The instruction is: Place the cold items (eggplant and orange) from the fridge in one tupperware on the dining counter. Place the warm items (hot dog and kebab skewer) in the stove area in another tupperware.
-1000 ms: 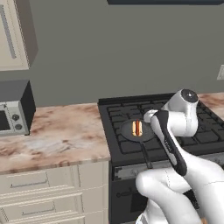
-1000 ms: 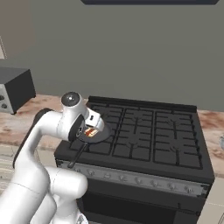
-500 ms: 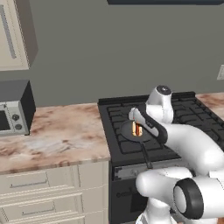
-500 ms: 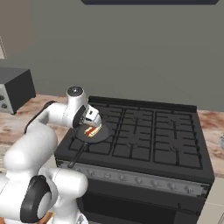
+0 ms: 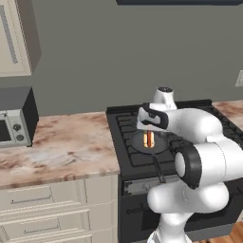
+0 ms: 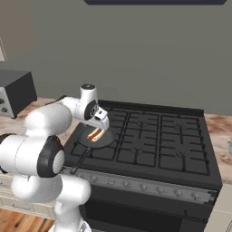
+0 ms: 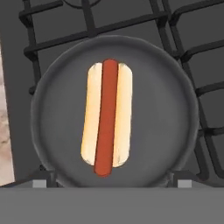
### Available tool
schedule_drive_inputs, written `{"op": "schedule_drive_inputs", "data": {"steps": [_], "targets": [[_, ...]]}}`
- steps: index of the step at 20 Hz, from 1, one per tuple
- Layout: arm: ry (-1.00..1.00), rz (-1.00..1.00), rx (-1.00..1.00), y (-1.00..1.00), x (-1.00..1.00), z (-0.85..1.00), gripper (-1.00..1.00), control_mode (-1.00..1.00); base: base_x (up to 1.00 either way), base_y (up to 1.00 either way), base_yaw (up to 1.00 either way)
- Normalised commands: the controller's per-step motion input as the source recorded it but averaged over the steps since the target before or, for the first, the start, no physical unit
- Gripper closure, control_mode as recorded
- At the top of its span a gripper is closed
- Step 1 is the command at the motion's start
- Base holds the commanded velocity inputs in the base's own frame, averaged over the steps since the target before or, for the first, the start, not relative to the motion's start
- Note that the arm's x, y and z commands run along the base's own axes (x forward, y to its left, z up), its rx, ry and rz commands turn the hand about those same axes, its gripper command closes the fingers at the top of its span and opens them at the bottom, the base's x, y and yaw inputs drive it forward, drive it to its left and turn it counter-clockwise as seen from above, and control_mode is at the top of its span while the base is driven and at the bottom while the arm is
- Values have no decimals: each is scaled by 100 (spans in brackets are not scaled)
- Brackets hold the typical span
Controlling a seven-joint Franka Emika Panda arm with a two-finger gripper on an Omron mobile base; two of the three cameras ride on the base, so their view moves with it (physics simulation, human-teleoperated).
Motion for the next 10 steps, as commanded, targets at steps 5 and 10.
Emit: {"op": "schedule_drive_inputs", "data": {"steps": [5, 10], "targets": [[5, 0, -3, -3, 47, -54, -100, -100, 0, 0, 0], [-3, 4, -11, 12, 41, -71, -100, -100, 0, 0, 0]]}}
